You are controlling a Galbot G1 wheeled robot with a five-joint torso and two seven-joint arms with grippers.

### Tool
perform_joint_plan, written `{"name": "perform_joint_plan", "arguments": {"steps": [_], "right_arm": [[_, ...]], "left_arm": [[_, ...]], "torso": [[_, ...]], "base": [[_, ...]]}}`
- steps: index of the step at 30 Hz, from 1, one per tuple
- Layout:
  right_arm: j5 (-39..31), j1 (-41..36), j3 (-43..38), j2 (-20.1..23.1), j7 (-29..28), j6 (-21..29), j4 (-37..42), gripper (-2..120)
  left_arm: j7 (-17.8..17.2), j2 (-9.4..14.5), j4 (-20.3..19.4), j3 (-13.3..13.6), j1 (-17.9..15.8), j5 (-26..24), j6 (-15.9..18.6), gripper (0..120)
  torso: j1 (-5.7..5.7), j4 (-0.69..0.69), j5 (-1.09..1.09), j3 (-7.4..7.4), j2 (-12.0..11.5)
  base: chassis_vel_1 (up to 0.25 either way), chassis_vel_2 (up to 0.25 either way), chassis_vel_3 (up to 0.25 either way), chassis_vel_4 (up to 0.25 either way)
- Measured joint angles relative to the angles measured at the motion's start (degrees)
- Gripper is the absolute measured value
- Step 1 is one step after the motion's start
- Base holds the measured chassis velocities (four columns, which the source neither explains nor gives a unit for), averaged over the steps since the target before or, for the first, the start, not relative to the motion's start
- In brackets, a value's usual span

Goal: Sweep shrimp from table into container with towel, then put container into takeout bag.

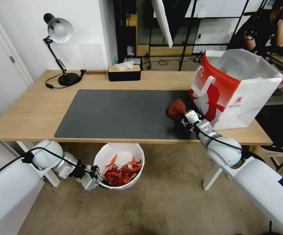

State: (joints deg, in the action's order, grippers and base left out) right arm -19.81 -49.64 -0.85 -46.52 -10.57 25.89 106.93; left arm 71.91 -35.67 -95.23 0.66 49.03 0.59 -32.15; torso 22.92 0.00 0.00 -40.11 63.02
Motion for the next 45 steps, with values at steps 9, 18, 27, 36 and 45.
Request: {"name": "perform_joint_plan", "arguments": {"steps": [9, 18, 27, 36, 45], "right_arm": [[0.58, -9.62, -7.82, -0.14, -0.8, -0.47, 8.06, 79], [1.68, -22.78, -15.56, -0.49, -0.28, -3.23, 16.14, 100], [3.98, -36.45, -17.37, -1.93, 2.75, -7.16, 21.29, 100], [5.48, -39.03, -16.95, -4.06, 3.3, -9.67, 19.08, 100], [5.33, -37.95, -17.1, -4.6, 2.95, -9.76, 18.41, 100]], "left_arm": [[0.03, 0.64, -0.61, -0.33, 0.37, -0.12, 0.03, 0], [0.13, 1.4, -1.93, -0.89, 1.31, -0.11, 0.05, 0], [0.47, 3.16, -4.01, -5.5, 5.61, -0.2, -0.02, 0], [1.5, 4.66, -6.72, -5.89, 6.18, -0.51, -0.06, 0], [4.5, 6.83, -13.58, -7.25, 8.81, -2.23, -0.09, 0]], "torso": [[0.0, -0.01, -0.01, 0.0, 0.01], [0.0, 0.0, 0.0, 0.01, 0.01], [-0.01, -0.01, -0.01, 0.01, 0.01], [0.0, 0.0, 0.01, 0.0, 0.01], [0.0, 0.0, -0.02, 0.0, 0.0]], "base": [[0.0, 0.0, 0.0, 0.0], [0.0, 0.0, 0.0, 0.0], [0.0, 0.0, 0.0, 0.0], [0.0, 0.0, 0.0, 0.0], [0.0, 0.0, 0.0, 0.0]]}}
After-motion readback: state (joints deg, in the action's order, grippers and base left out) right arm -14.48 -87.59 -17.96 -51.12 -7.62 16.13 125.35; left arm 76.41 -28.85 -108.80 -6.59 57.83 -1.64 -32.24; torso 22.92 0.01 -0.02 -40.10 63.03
